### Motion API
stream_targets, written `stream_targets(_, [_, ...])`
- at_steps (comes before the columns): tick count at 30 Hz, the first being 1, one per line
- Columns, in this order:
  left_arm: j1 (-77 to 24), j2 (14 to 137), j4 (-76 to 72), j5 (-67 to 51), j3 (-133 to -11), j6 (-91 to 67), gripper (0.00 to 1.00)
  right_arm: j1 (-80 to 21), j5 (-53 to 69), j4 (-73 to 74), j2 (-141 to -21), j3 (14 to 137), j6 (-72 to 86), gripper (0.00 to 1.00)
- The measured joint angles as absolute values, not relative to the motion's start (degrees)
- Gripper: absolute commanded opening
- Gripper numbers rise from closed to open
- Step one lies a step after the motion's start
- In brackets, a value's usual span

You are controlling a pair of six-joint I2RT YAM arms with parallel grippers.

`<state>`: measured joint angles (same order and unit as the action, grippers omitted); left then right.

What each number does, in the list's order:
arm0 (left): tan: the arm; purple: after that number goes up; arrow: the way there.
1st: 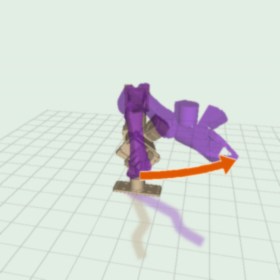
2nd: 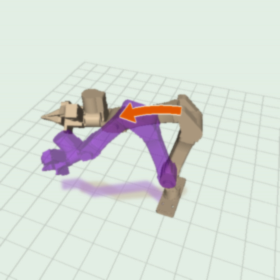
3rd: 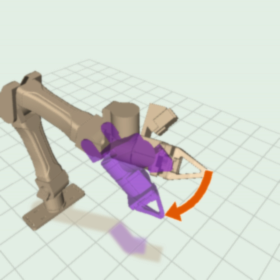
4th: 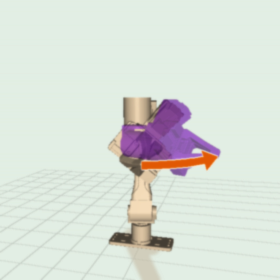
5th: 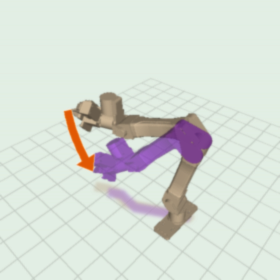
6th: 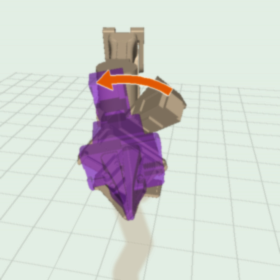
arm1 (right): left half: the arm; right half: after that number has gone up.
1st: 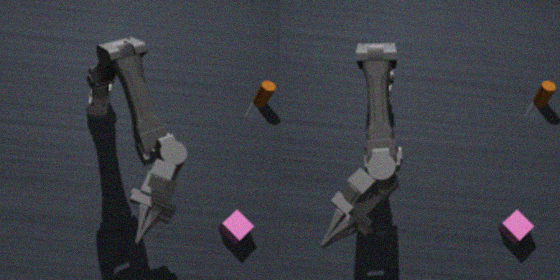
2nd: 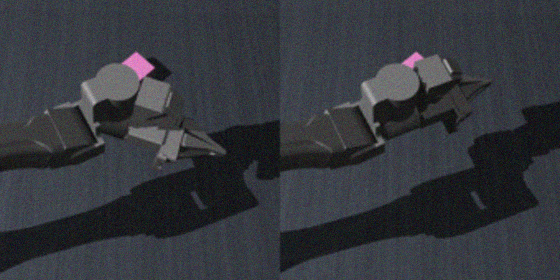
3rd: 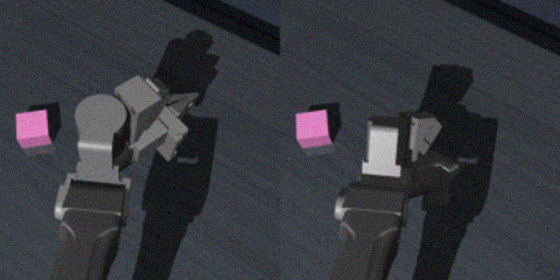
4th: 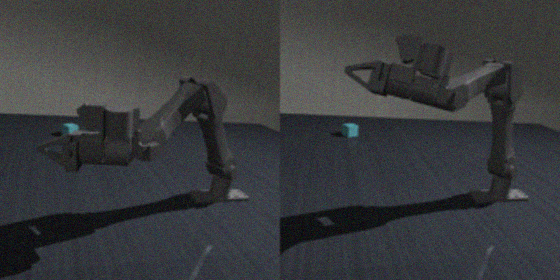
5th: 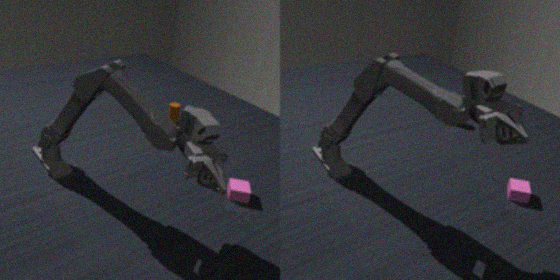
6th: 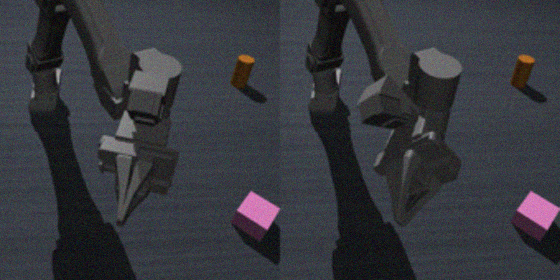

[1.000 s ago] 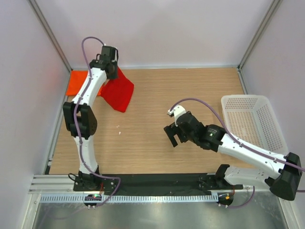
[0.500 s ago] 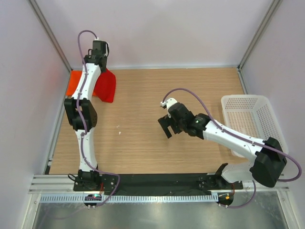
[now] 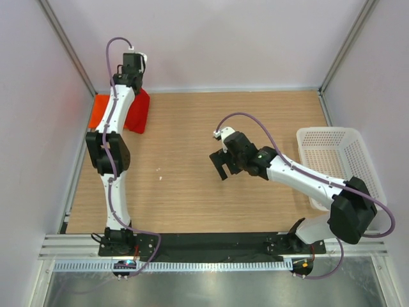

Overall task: Fold and stack the t-shirts
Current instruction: Neatly place the folded tshirt to the corner

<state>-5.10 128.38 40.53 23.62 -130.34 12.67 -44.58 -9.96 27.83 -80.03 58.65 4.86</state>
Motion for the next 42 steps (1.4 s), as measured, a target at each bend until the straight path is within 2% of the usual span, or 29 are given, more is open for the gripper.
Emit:
stream_targets(25, [-0.9, 128.4, 38.4, 22.3, -130.4, 12.9, 0.0, -44.4, -9.0, 27.4, -83.6, 60.7, 4.9, 1.0])
stream_targets(42, [5.0, 131.0, 36.5, 15.5, -132.3, 11.0, 0.0, -44.4, -9.0, 27.2, -86.8, 63.7, 5.8, 1.0])
